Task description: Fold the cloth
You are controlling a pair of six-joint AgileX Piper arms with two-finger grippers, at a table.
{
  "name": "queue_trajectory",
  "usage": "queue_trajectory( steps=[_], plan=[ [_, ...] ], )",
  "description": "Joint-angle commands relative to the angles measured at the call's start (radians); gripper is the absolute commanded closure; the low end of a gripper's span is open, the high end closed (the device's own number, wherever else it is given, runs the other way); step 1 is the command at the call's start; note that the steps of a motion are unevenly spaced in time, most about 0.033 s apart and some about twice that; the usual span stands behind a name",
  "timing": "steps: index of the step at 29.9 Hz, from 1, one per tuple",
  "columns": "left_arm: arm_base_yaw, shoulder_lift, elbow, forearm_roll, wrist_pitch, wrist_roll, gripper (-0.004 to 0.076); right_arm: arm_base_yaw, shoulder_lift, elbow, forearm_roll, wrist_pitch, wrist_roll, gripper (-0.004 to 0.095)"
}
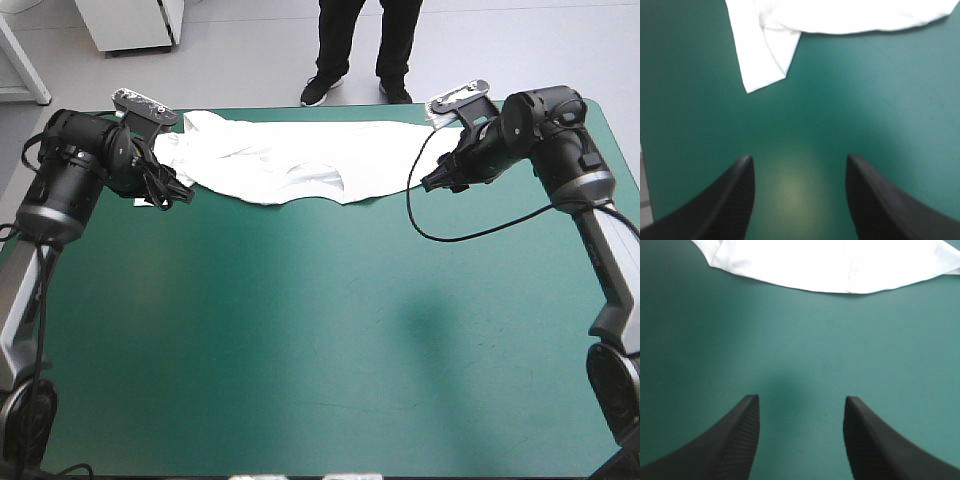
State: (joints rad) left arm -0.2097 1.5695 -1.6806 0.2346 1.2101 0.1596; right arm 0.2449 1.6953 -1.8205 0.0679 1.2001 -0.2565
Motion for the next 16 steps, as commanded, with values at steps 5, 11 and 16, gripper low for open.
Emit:
queue_trajectory(
  steps=[5,11,16],
  plan=[
    [0.116,0.166,-0.145,-0.044,-0.088,0.019,0.0322,-0.008,0.063,-0.044,0.040,-0.077,-0.041,0.0412],
    [0.182,0.324,-0.281,-0.105,-0.095,0.057,0.0322,-0.040,0.120,-0.108,0.108,-0.097,-0.069,0.0412],
    [0.255,0.457,-0.372,-0.268,-0.105,0.121,0.0321,-0.095,0.131,-0.135,0.152,-0.096,-0.089,0.0412]
  ],
)
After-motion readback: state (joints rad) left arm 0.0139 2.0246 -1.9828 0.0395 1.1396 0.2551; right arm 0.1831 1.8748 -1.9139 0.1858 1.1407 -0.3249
